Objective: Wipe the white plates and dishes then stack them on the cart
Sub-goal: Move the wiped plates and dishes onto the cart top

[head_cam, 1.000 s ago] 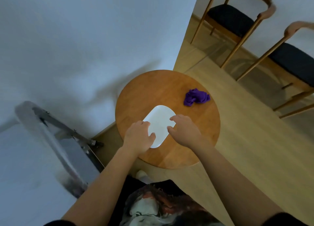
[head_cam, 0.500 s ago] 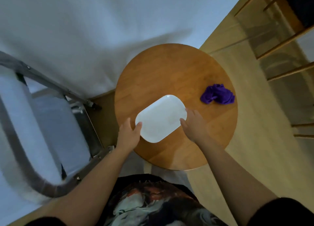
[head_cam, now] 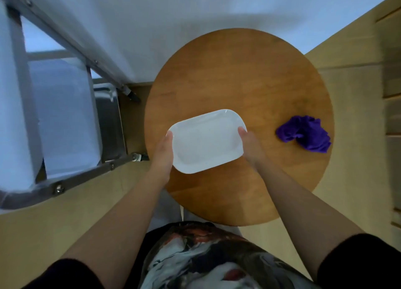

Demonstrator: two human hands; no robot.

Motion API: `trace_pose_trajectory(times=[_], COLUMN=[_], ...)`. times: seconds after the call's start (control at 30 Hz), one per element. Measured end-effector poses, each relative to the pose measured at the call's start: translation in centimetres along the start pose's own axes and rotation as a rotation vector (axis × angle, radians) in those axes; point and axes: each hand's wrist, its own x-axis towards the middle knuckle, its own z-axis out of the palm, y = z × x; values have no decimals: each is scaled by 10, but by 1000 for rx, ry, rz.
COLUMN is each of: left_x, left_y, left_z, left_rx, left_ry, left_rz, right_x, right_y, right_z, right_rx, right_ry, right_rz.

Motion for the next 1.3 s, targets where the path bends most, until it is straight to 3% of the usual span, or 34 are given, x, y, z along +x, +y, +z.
trace_pose_trajectory(times=[0.2, 0.37, 0.7, 0.97, 1.3], left_x=[-13, -36, -133, -210, -242], left_y=[-11, -17, -4, -9, -29], left_z=[9, -5, -73, -172, -361], left_rx=[-147, -186, -234, -324, -309], left_ry=[99, 128, 209, 220, 229], left_rz=[-4, 71, 357, 488, 536], right_x=[-19, -47, -138, -230, -312], right_y=[0, 1, -44, -106, -148], right_z=[4, 6, 25, 81, 243], right_rx=[-12, -21, -3, -46, -54], right_ry=[-54, -26, 105, 142, 114], right_rz=[-214, -260, -329, -458, -517])
